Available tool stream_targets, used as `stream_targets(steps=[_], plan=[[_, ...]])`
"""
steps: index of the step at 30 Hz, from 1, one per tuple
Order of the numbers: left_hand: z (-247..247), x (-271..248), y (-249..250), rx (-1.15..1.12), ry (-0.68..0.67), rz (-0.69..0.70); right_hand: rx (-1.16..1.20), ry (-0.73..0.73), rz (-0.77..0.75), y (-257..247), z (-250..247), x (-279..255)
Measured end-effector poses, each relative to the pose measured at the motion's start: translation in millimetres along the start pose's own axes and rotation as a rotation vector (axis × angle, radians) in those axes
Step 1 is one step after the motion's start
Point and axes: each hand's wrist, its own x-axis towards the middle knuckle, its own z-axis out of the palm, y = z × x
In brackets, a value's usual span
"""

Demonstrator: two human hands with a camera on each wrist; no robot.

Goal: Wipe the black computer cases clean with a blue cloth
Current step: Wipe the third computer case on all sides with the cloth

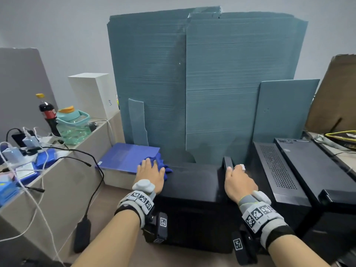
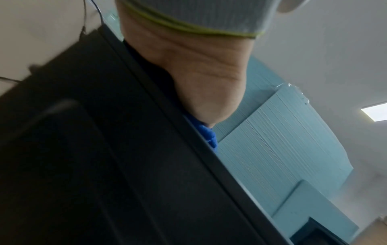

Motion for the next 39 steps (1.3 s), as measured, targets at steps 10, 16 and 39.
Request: stream_targets(steps=[10, 16, 39], plan=[[3, -2, 134, 0.015, -0.134, 0.594, 0.074, 0.018, 0.002, 3, -1, -6], [-7, -38, 161, -0.035, -0.086, 0.825, 0.097, 0.020, 0.004, 1, 0, -4], [-30, -48, -48, -0.100, -0.244, 0.011, -0.033, -0.203, -0.009, -6, -15, 18]])
